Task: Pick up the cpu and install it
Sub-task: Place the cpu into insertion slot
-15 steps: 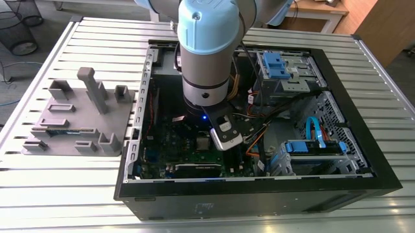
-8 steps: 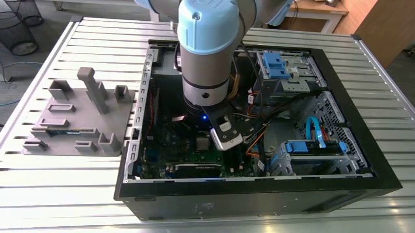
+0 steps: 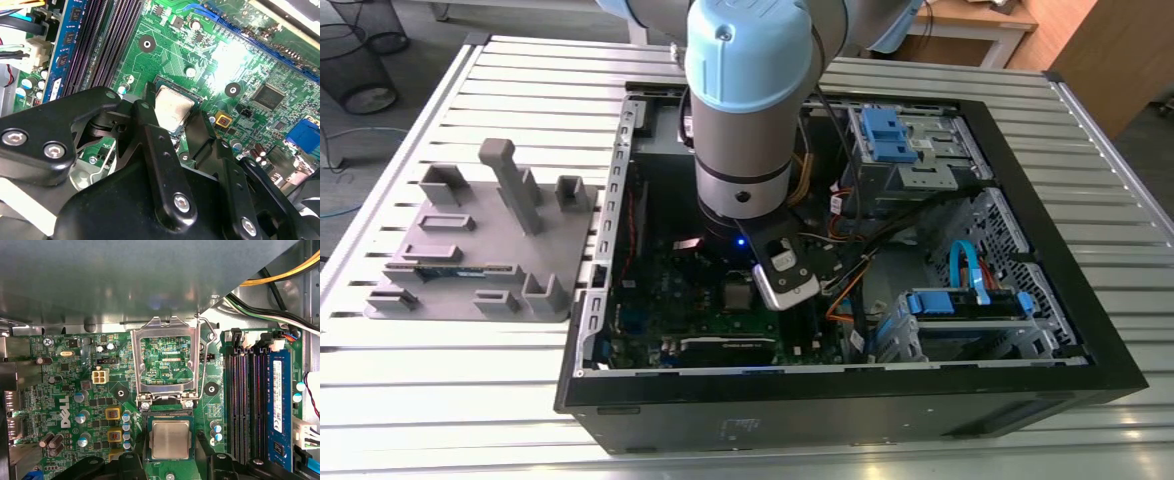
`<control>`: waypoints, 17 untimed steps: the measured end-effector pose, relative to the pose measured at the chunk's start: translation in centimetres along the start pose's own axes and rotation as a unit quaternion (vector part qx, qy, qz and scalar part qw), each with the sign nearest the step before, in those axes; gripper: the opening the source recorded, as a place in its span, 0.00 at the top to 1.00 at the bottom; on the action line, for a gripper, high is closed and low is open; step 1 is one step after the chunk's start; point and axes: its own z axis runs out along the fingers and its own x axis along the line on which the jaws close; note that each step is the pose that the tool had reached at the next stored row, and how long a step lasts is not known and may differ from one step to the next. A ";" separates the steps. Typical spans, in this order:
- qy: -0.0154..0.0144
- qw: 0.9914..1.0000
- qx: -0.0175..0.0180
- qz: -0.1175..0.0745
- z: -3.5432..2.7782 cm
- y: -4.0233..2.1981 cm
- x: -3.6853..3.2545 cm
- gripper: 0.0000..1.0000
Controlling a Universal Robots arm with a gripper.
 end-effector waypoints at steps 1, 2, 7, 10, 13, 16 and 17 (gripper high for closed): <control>0.000 1.000 0.000 0.000 0.01 0.00 0.00 0.49; 0.000 1.000 0.000 0.000 0.01 0.00 0.00 0.49; 0.000 1.000 -0.001 0.000 0.03 0.03 0.00 0.49; 0.000 1.000 -0.001 0.000 0.02 0.17 0.00 0.49; 0.000 1.000 -0.001 0.000 0.01 0.19 0.01 0.49; 0.000 1.000 -0.001 0.000 0.01 0.21 0.01 0.50; 0.000 1.000 0.000 0.000 0.01 0.22 0.01 0.50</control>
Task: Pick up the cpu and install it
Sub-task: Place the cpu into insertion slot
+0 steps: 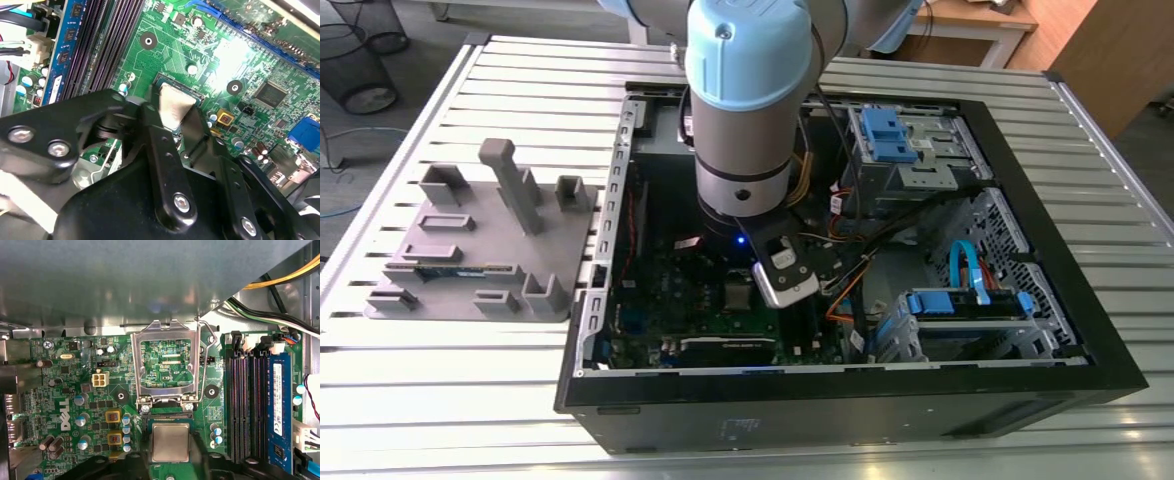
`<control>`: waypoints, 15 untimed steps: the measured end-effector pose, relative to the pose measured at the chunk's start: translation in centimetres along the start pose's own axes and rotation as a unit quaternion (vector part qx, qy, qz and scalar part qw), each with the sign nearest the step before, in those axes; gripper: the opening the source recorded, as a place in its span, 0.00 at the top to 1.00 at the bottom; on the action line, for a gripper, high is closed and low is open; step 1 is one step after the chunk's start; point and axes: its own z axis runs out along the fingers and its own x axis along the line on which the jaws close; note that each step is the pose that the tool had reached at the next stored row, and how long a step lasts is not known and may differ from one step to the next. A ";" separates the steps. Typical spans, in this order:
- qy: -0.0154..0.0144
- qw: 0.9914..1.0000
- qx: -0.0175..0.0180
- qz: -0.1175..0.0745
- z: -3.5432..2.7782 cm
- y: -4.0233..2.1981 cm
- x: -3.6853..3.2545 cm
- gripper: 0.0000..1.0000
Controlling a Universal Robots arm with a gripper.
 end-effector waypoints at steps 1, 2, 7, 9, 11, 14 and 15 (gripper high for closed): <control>0.000 1.000 0.000 0.000 0.00 0.01 0.00 0.50; 0.000 1.000 0.000 0.000 0.00 0.01 0.00 0.57; 0.000 1.000 0.000 0.000 0.12 0.04 0.01 0.57; 0.000 1.000 0.000 0.000 0.25 0.04 0.02 0.57; 0.000 1.000 0.000 0.000 0.25 0.03 0.02 0.57; 0.000 1.000 0.000 0.000 0.27 0.04 0.02 0.57; 0.000 1.000 0.000 0.000 0.27 0.04 0.02 0.57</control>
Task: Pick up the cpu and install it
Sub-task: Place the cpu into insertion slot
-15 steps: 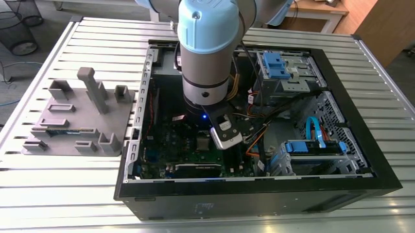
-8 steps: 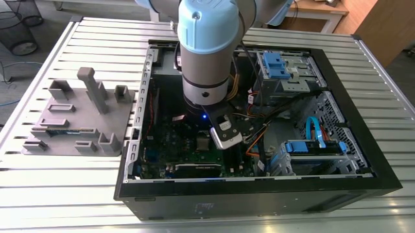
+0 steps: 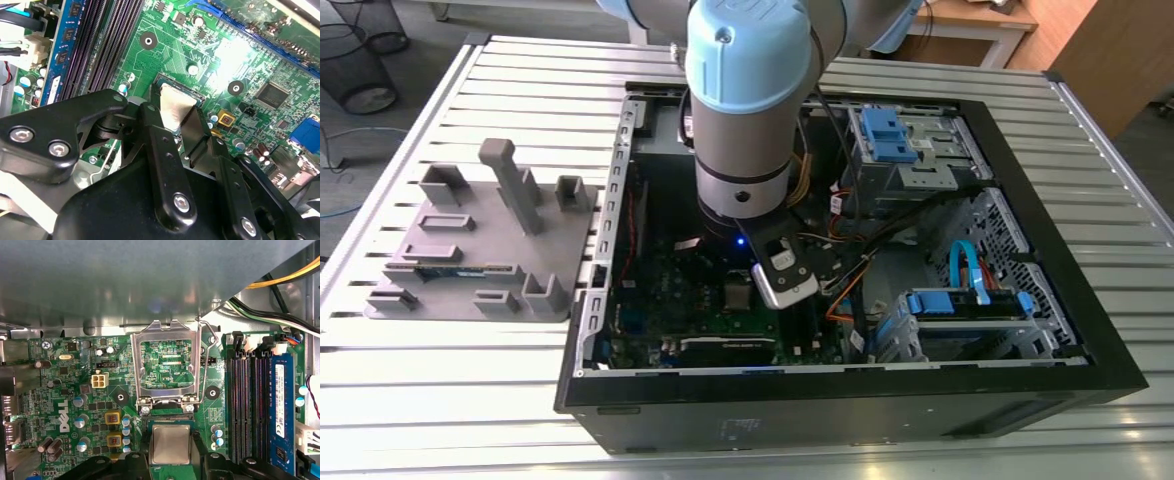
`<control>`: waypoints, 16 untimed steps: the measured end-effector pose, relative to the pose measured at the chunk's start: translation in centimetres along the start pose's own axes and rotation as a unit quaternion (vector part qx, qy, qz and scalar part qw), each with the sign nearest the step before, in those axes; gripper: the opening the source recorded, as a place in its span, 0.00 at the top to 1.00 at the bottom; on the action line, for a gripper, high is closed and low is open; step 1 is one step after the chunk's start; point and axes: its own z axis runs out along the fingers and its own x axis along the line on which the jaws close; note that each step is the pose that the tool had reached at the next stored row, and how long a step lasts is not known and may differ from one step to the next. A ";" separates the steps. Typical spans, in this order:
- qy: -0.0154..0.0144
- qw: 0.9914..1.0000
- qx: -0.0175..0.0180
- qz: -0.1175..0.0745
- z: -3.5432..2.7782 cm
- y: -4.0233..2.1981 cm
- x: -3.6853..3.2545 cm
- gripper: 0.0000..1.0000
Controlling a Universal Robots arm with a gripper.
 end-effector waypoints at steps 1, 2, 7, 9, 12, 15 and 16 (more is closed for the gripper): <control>0.000 1.000 0.000 0.000 0.00 0.00 0.00 0.57; 0.000 1.000 0.000 0.000 -0.01 -0.01 0.00 0.58; 0.000 1.000 0.000 0.000 0.02 0.00 0.00 0.61; 0.000 1.000 0.000 0.000 0.02 0.00 0.00 0.61; 0.000 1.000 0.000 0.000 0.03 0.00 0.00 0.62; 0.000 1.000 0.000 0.000 -0.04 0.01 -0.01 0.62; 0.000 1.000 -0.001 0.000 -0.10 0.01 -0.01 0.62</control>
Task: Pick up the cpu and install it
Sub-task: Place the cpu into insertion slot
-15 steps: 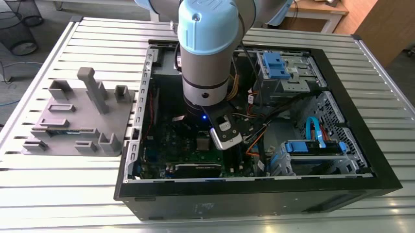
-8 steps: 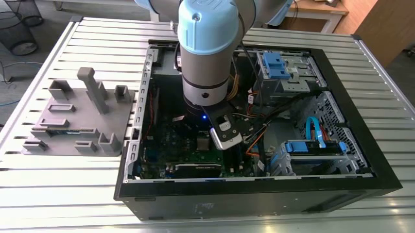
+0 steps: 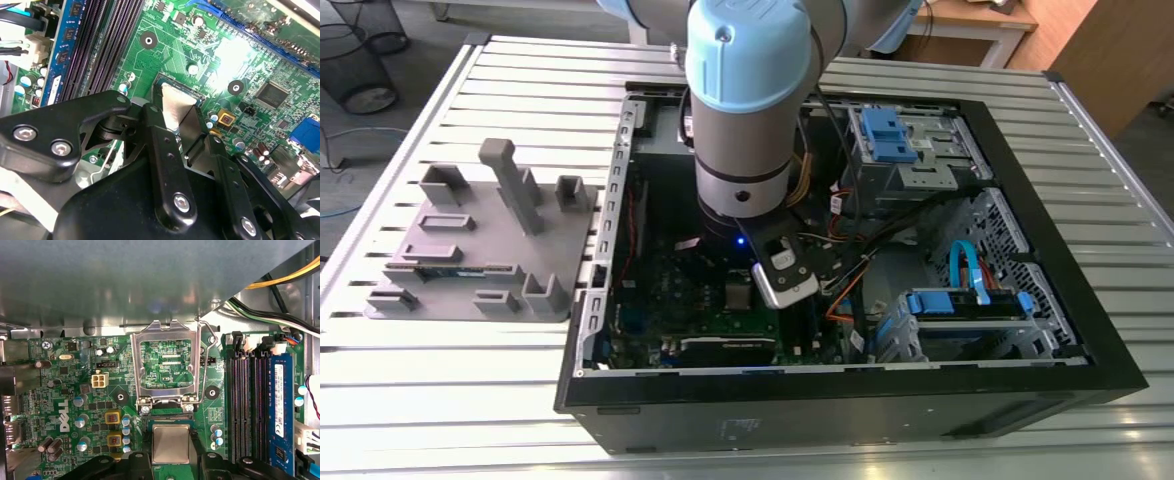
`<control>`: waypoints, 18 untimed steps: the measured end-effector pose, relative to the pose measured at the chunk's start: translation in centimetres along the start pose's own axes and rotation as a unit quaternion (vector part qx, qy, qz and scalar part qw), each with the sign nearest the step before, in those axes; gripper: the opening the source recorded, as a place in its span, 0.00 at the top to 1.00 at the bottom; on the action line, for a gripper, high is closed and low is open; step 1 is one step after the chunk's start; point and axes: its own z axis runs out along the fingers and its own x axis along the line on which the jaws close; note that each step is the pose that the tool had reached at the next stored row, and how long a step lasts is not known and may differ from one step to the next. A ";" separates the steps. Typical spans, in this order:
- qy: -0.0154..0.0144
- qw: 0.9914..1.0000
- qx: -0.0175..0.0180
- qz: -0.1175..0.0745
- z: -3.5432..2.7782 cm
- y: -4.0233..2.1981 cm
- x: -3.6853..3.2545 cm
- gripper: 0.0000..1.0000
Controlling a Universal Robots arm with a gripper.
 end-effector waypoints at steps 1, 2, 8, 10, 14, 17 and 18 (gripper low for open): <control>0.000 1.000 0.000 0.000 -0.07 0.00 0.00 0.62; 0.000 1.000 0.000 0.000 -0.10 -0.01 0.00 0.62; 0.000 1.000 0.000 -0.010 -0.12 -0.02 0.00 0.62; 0.000 1.000 0.000 -0.018 -0.11 -0.02 0.00 0.62; -0.001 1.000 -0.003 -0.022 -0.07 -0.02 0.04 0.62; -0.001 1.000 -0.004 -0.022 -0.02 -0.02 0.05 0.62; -0.001 1.000 -0.004 -0.022 -0.01 -0.02 0.06 0.62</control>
